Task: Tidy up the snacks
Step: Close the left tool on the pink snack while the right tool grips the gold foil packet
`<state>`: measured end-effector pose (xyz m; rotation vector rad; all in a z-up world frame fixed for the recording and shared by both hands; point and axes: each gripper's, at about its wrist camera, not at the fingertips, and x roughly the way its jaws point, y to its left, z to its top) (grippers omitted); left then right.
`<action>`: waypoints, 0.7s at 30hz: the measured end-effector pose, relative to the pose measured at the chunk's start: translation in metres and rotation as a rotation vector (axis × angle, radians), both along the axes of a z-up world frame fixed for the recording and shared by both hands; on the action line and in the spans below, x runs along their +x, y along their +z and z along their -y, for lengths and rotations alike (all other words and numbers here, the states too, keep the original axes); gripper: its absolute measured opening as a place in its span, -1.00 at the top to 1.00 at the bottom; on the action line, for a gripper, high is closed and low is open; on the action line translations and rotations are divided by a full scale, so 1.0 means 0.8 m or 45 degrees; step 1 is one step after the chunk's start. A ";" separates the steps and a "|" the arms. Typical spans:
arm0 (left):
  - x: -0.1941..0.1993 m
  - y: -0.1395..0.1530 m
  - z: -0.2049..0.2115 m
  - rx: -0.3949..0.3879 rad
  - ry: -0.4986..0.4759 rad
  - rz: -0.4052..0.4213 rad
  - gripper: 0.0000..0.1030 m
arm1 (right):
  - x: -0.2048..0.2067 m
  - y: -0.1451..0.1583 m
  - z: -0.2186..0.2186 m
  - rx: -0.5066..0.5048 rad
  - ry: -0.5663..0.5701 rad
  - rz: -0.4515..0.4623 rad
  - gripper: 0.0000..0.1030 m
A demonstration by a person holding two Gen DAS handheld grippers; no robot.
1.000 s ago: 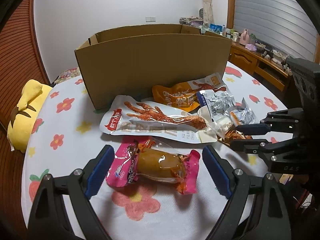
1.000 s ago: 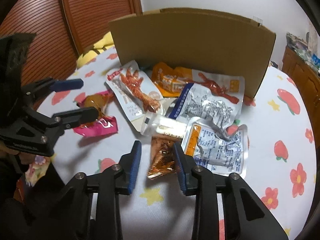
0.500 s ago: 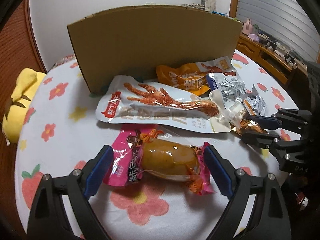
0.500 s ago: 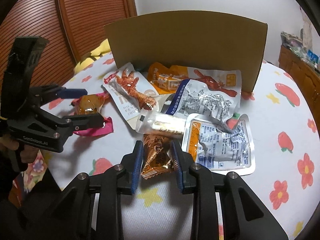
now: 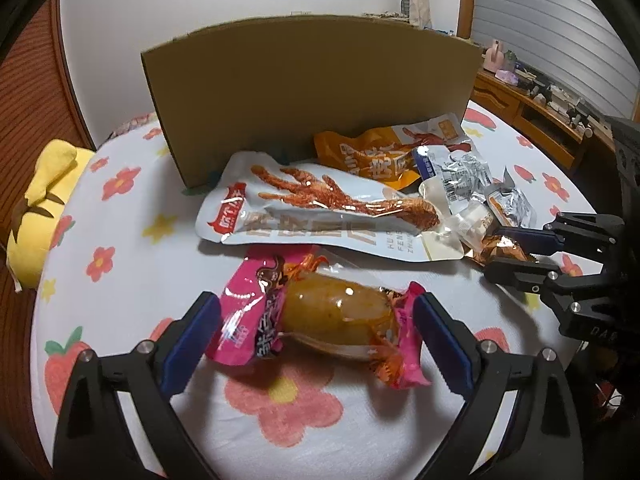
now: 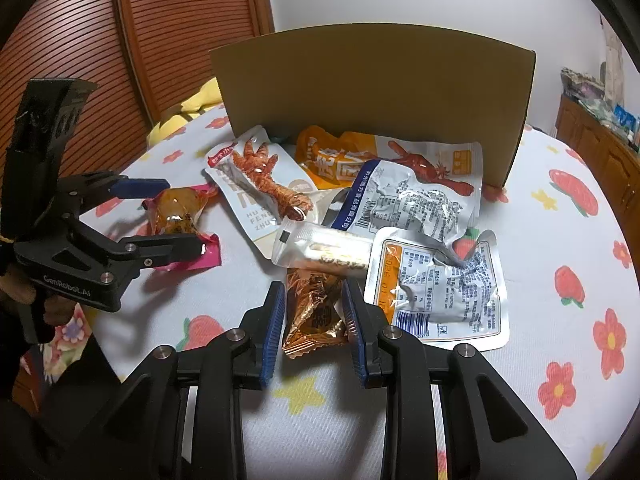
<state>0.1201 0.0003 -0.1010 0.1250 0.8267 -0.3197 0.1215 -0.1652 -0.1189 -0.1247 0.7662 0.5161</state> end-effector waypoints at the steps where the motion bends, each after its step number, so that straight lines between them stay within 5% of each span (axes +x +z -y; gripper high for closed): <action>1: -0.002 0.003 0.000 -0.003 -0.007 0.014 -0.89 | 0.000 0.000 0.000 0.000 0.000 0.000 0.48; 9: -0.006 0.014 0.001 -0.047 -0.071 0.010 -0.86 | 0.000 0.000 -0.001 -0.004 -0.001 0.002 0.48; 16: -0.006 0.005 0.005 -0.031 -0.092 -0.024 -0.47 | 0.001 -0.001 -0.003 -0.013 0.000 0.008 0.48; 21: -0.005 0.000 0.001 -0.048 -0.087 -0.043 -0.54 | 0.002 -0.001 -0.004 -0.032 -0.001 0.018 0.48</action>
